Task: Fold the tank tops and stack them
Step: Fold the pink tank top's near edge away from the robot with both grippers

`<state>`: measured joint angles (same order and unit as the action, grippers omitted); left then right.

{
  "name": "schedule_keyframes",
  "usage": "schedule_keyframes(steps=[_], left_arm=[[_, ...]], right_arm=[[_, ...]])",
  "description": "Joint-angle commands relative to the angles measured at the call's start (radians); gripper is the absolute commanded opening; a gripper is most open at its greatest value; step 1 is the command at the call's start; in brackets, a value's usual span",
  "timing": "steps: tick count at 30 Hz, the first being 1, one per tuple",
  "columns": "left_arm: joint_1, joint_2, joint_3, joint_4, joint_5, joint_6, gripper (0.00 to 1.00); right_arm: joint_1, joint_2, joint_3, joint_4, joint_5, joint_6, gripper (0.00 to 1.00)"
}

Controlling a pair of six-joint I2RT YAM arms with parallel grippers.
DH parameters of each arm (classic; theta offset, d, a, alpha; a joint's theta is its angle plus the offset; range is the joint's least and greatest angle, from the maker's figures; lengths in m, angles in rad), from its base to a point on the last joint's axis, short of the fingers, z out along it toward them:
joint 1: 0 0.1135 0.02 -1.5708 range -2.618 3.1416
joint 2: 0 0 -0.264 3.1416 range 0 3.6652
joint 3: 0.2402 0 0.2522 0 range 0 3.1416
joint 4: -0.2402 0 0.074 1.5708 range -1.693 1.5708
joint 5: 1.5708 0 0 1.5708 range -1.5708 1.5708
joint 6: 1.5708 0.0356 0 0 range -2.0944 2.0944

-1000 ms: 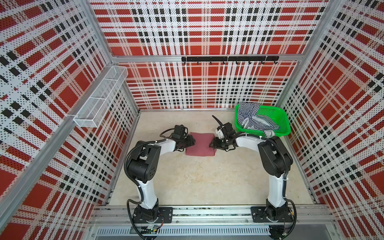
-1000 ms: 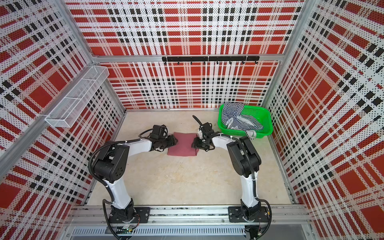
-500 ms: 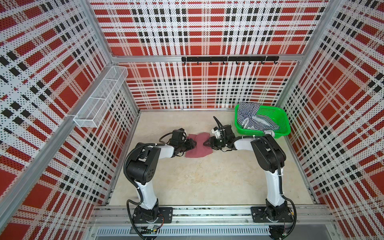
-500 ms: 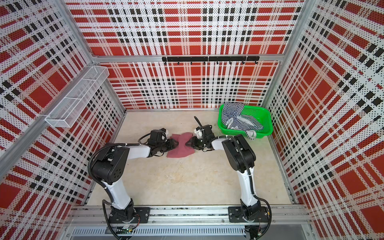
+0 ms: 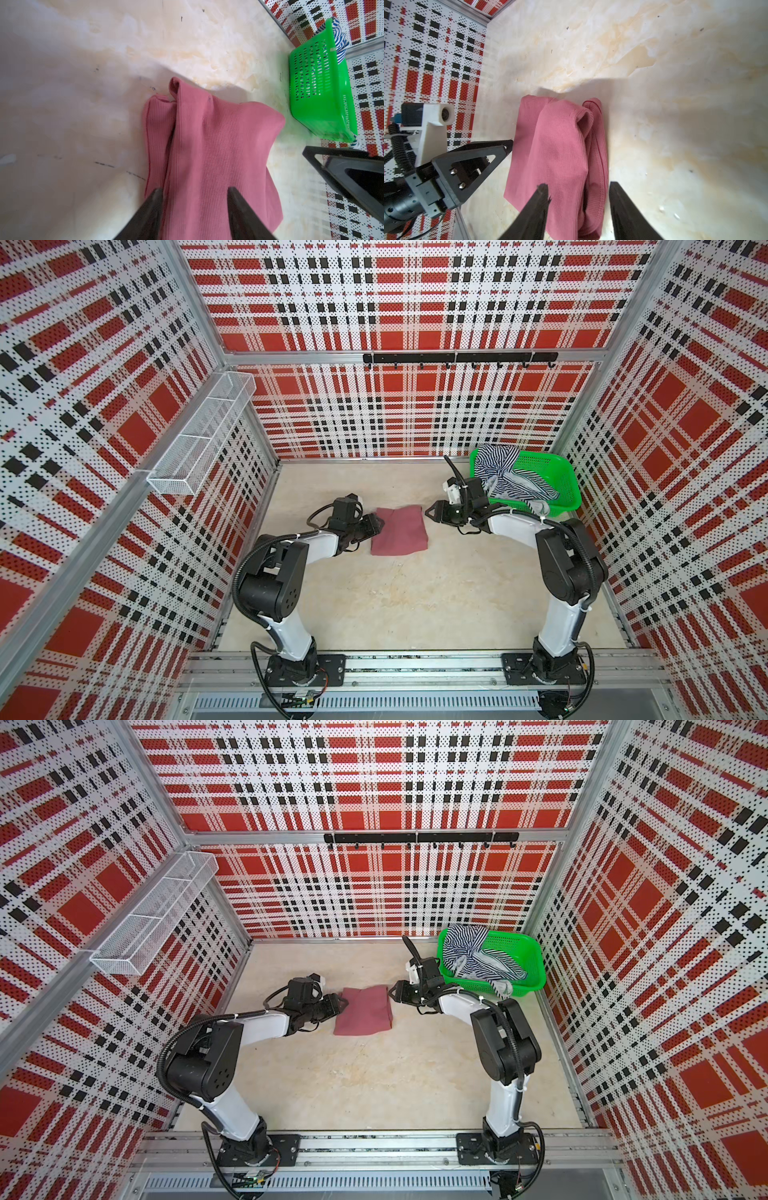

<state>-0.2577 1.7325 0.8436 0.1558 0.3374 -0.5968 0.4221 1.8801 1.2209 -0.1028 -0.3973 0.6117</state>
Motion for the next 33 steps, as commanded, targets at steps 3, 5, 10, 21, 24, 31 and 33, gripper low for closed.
schedule_keyframes(steps=[3, 5, 10, 21, 24, 31, 33], left_arm=[[-0.015, 0.023, 0.018, -0.046, -0.054, 0.020, 0.50], [-0.026, 0.042, 0.031, -0.046, -0.064, 0.022, 0.45], [-0.037, 0.066, 0.041, -0.048, -0.079, 0.022, 0.22], [-0.007, 0.049, -0.056, 0.014, -0.116, -0.001, 0.00], [-0.008, 0.007, -0.064, -0.001, -0.124, -0.003, 0.11], [-0.023, -0.106, 0.004, -0.130, -0.195, 0.026, 0.42], [-0.031, -0.107, 0.030, -0.131, -0.202, 0.025, 0.42]], right_arm=[[0.081, 0.027, 0.089, -0.129, 0.114, -0.042, 0.46], [0.118, 0.061, 0.124, -0.152, 0.155, -0.052, 0.43], [0.159, 0.157, 0.154, -0.108, 0.170, -0.013, 0.37], [0.103, 0.213, 0.054, 0.024, 0.240, 0.022, 0.28], [0.100, 0.147, 0.054, 0.022, 0.233, -0.016, 0.32], [0.096, 0.053, 0.122, -0.018, 0.181, -0.091, 0.34], [0.095, 0.084, 0.145, -0.002, 0.180, -0.090, 0.32]])
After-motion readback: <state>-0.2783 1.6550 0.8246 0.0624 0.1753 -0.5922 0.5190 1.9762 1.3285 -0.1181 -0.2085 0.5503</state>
